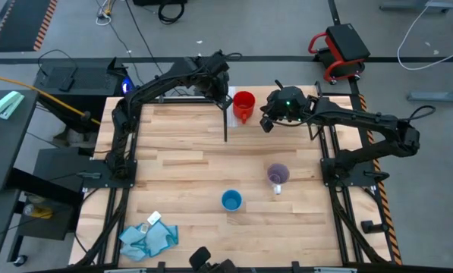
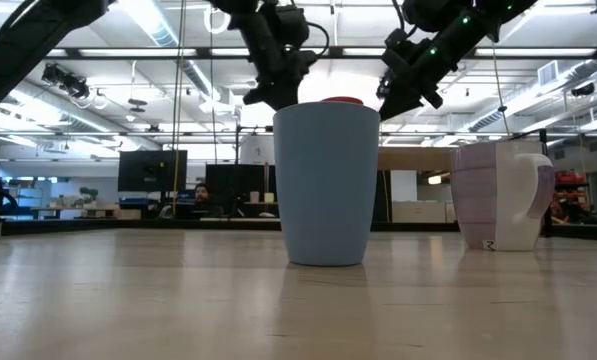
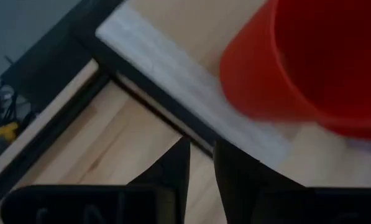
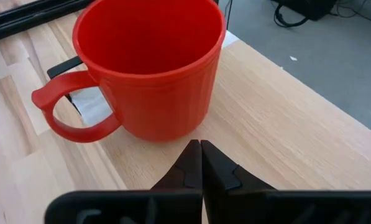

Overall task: Stack small to large cups/mugs on shelf
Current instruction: Put the red mug on the shelf

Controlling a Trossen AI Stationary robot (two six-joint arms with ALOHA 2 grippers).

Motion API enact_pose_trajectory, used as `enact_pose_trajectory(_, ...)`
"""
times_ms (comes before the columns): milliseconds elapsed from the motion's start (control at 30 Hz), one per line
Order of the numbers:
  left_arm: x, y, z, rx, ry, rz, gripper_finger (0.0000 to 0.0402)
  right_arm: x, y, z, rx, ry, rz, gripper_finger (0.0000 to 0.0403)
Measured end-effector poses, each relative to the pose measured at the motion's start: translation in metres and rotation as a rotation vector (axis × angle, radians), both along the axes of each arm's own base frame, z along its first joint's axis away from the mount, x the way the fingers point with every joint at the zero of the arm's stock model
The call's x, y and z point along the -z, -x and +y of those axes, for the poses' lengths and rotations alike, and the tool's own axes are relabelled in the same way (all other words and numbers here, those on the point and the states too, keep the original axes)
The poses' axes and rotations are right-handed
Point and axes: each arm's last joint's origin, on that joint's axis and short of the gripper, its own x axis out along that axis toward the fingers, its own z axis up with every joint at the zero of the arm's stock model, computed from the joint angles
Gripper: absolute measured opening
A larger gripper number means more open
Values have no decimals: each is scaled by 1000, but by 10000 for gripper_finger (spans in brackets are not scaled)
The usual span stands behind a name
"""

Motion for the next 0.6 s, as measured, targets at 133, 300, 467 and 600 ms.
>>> enact_pose_trajectory(133, 4, -4, 3, 0, -16, -28, 77, 1, -3, -1, 0, 3, -6, 0)
enact_pose_trajectory(300, 2, -7, 2, 24, 1, -77, 83, -1, -5, -2, -7, 16, -36, 0)
enact_pose_trajectory(467, 1, -11, -2, 51, 14, -105, 83, -1, -5, -2, -11, 15, -38, 0)
enact_pose_trajectory(600, 1, -14, -6, 76, 37, -120, 83, -1, -5, -2, -11, 15, -38, 0)
